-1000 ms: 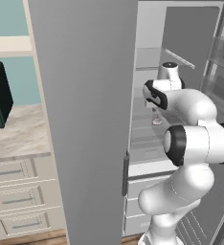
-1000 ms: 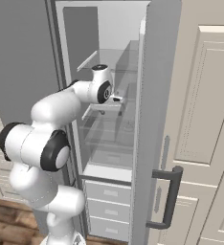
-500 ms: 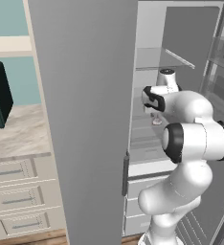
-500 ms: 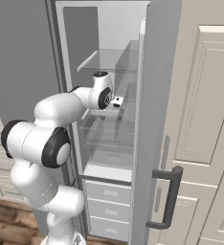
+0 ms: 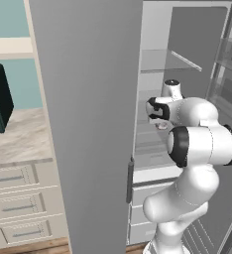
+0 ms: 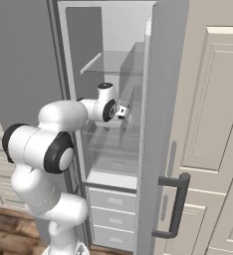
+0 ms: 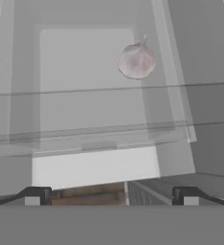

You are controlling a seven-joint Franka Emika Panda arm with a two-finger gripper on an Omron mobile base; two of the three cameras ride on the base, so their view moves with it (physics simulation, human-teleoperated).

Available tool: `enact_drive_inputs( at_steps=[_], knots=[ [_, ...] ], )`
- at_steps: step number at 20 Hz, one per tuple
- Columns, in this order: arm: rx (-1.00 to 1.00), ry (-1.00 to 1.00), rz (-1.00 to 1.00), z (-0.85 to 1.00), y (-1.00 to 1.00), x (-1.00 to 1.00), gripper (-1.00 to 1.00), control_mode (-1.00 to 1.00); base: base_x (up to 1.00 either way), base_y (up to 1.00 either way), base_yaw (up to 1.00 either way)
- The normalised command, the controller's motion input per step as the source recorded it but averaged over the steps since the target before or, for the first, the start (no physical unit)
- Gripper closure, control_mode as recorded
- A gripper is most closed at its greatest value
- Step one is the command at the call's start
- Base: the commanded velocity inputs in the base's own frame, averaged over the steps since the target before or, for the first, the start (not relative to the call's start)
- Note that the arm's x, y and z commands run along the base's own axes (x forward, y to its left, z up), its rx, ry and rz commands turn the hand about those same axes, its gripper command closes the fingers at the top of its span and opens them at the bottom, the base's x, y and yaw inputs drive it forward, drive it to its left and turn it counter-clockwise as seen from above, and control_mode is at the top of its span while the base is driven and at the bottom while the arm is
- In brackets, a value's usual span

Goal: Fully open the fridge drawer.

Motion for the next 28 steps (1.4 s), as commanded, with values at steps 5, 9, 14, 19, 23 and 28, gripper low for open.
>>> enact_drive_inputs(
  at_steps=[5, 9, 14, 19, 23, 28],
  knots=[
    [0.00, 0.01, 0.00, -0.43, 0.00, -0.21, -1.00, -1.00, 0.00, 0.00, 0.00],
    [0.00, 0.04, 0.00, -0.49, 0.00, -0.49, -1.00, -1.00, 0.00, 0.00, 0.00],
    [0.00, 0.05, 0.02, -0.53, -0.09, -0.74, -1.00, -1.00, 0.00, 0.00, 0.00],
    [0.00, 0.05, 0.03, -0.52, -0.19, -0.84, -1.00, -1.00, 0.00, 0.00, 0.00],
    [0.00, 0.02, 0.04, -0.49, -0.24, -0.92, -1.00, -1.00, 0.00, 0.00, 0.00],
    [0.00, 0.00, 0.03, -0.46, -0.26, -0.99, -1.00, -1.00, 0.00, 0.00, 0.00]
  ],
)
